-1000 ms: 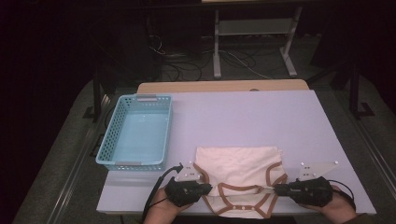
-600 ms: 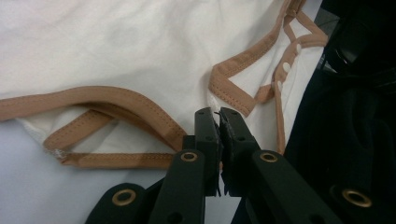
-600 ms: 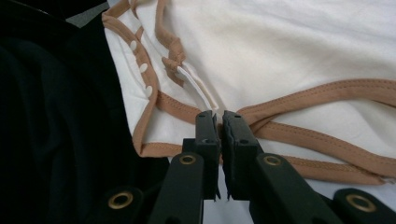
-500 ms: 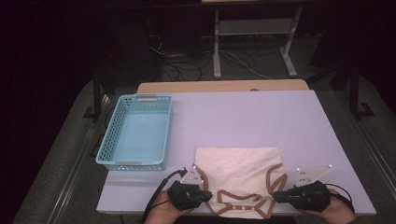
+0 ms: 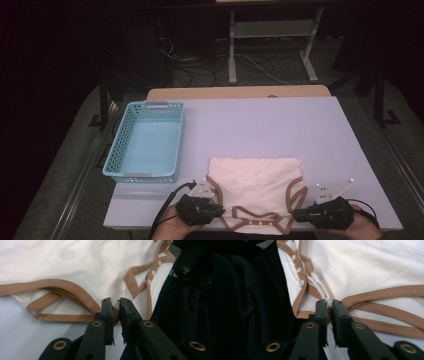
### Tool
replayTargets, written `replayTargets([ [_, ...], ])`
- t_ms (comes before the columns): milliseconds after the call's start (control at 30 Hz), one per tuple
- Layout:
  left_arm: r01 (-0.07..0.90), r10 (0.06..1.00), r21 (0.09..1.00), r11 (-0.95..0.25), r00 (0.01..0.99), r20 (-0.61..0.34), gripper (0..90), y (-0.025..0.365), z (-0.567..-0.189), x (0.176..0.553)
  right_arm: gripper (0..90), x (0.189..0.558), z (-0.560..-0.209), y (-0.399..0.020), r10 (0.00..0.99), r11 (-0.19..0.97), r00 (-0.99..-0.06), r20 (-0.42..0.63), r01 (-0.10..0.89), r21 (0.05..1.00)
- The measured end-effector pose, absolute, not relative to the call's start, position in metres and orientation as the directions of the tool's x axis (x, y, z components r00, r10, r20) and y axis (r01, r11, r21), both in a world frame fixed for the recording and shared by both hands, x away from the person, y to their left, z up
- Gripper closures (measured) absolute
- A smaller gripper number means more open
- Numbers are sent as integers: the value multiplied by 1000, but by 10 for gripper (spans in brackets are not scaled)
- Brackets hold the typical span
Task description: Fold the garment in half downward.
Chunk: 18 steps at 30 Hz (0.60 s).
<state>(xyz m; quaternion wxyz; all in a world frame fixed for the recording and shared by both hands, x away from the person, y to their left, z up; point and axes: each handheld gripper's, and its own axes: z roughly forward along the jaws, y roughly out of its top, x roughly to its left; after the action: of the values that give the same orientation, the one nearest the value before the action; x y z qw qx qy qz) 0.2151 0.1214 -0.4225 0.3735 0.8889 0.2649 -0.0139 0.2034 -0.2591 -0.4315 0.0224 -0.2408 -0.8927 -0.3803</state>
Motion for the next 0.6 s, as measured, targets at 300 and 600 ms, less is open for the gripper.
replayTargets([
  [300,471,467,693,-546,858,-216,661,122,-419,216,630,208,-430,-261,450,550,-863,227,469,692],
  [600,460,483,717,-523,854,-196,516,122,-417,222,524,216,-429,-256,462,542,-859,222,471,696],
])
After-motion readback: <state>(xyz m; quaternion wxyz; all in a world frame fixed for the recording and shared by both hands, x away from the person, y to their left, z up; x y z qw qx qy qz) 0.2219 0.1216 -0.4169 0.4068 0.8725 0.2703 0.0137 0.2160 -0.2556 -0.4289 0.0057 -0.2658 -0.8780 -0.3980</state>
